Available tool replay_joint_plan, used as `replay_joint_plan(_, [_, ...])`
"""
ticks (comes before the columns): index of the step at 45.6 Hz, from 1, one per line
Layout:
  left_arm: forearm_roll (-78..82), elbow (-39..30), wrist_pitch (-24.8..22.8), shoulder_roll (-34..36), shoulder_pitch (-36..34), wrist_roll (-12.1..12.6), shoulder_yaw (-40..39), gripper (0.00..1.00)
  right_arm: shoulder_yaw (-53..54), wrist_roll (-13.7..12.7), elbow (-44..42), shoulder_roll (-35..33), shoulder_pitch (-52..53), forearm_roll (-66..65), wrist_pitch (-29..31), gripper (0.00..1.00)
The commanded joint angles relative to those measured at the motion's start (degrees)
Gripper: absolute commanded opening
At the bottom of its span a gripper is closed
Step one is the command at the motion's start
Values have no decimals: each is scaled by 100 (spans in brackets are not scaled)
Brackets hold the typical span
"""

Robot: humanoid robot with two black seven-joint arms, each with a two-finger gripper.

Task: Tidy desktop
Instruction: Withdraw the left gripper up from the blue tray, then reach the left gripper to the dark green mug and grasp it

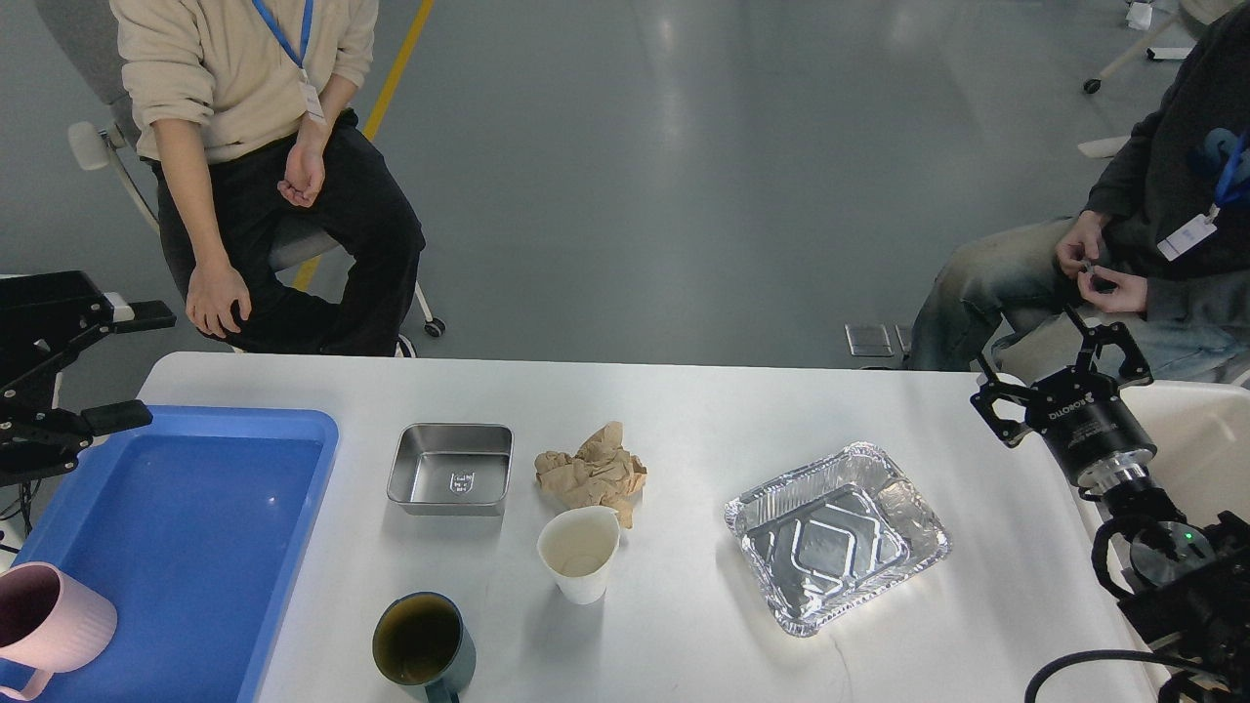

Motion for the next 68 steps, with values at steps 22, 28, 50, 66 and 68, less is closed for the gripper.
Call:
replay_joint_plan(22, [62,-2,284,-146,-186,334,7,97,0,0,8,7,11,-6,0,100])
replay_joint_plan(28, [237,-2,320,-366,-361,615,7,97,0,0,9,7,11,-6,9,100])
replay_joint_plan(50, [2074,51,434,-2290,-1574,1749,375,96,0,0,17,16,11,-6,17,100])
replay_joint_plan(66, [2462,719,794,-3740,-4842,1916,3872,96,0,0,44,7,11,-15,17,100])
replay_joint_plan(68, [2462,780,803,-3934,-5220,1925,4311,96,0,0,44,7,2,-15,17,100])
